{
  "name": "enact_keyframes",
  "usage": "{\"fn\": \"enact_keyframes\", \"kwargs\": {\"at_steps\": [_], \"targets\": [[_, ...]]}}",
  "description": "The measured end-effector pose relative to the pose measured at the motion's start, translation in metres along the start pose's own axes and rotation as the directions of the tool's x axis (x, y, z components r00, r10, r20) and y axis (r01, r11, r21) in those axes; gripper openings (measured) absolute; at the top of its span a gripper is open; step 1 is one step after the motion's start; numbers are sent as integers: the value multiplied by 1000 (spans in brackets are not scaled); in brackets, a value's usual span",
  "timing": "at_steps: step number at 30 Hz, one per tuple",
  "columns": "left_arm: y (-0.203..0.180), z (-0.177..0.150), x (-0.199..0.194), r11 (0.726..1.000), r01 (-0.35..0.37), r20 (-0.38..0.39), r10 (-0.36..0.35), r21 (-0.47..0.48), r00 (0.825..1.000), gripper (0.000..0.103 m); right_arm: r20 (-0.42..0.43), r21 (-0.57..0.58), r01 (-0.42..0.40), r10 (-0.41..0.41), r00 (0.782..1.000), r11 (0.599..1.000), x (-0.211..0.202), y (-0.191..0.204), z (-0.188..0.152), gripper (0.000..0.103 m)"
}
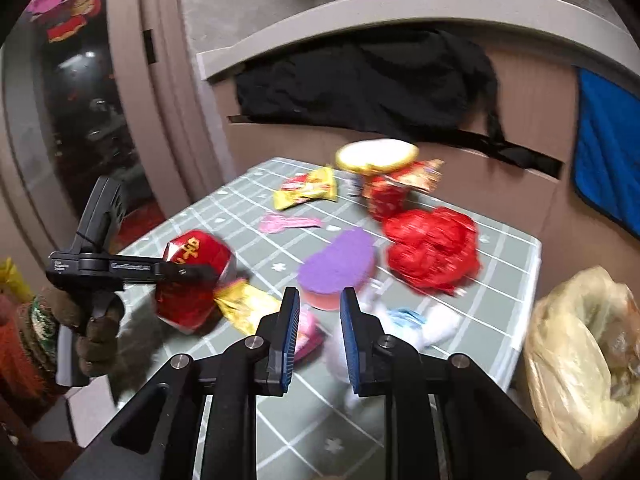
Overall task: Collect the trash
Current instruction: 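Lift the red can with the left gripper while the right gripper grasps the silver-pink wrapper, then carry the red can in the left gripper while the right gripper carries the wrapper over the bin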
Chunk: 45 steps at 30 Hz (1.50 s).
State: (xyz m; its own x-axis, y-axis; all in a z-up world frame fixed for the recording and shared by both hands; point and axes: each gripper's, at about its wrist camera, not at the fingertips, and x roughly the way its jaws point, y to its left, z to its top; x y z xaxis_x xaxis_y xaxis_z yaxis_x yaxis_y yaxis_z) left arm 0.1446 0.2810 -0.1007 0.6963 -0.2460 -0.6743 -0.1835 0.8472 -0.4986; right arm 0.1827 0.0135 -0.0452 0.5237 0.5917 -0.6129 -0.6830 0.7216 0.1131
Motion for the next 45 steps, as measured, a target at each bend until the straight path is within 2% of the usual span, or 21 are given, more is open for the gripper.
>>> {"fn": "enact_keyframes", "kwargs": {"at_steps": [1, 3, 6, 11, 13, 21, 25, 29, 30, 31, 32, 33, 35, 39, 43, 45], "targets": [[-2, 2, -7, 1000, -18, 25, 17, 13, 1000, 25, -6, -9, -13, 13, 1000, 1000, 2, 3, 2, 22], [-4, 5, -19, 998, -47, 63, 45, 37, 997, 25, -45, -27, -64, 63, 997, 998, 13, 12, 8, 33], [-6, 6, -28, 995, -78, 86, 73, 64, 994, 25, -102, -38, -139, 135, 986, 990, 38, 25, 12, 35], [-3, 2, -39, 992, -97, 101, 88, 86, 991, 25, -193, -58, -116, 103, 976, 992, 80, 28, 9, 35], [-2, 1, -43, 991, -96, 104, 86, 90, 991, 25, -244, -47, -110, 95, 965, 993, 96, 24, 3, 35], [-3, -1, -43, 988, -121, 114, 110, 96, 987, 25, -369, -64, -111, 80, 926, 992, 119, 31, -28, 35], [-5, -1, -43, 986, -130, 116, 118, 101, 986, 25, -357, -86, -91, 54, 933, 992, 120, 35, -27, 36], [-9, -1, -44, 982, -153, 132, 138, 109, 982, 25, -357, -129, -114, 61, 932, 985, 118, 40, -30, 37], [-11, 0, -44, 982, -155, 136, 140, 110, 981, 25, -358, -132, -124, 69, 931, 984, 116, 40, -31, 33], [-11, 1, -45, 982, -156, 138, 140, 109, 980, 25, -363, -127, -137, 83, 928, 982, 117, 40, -30, 16], [-13, 2, -46, 982, -156, 141, 140, 109, 980, 26, -374, -106, -170, 119, 920, 980, 115, 39, -30, 4], [-14, 3, -46, 981, -157, 145, 140, 110, 979, 25, -371, -100, -176, 128, 920, 979, 113, 40, -30, 6], [-18, 5, -50, 980, -162, 161, 142, 117, 977, 25, -327, -126, -158, 109, 939, 979, 101, 44, -26, 5], [-29, 10, -56, 978, -163, 186, 137, 134, 973, 25, -222, -126, -158, 127, 967, 979, 70, 43, -9, 5], [-38, 13, -59, 977, -158, 202, 127, 144, 971, 25, -159, -126, -142, 122, 980, 982, 49, 38, 5, 5], [-40, 11, -59, 977, -157, 202, 126, 144, 971, 25, -161, -116, -150, 130, 978, 982, 44, 36, 6, 5]]}}
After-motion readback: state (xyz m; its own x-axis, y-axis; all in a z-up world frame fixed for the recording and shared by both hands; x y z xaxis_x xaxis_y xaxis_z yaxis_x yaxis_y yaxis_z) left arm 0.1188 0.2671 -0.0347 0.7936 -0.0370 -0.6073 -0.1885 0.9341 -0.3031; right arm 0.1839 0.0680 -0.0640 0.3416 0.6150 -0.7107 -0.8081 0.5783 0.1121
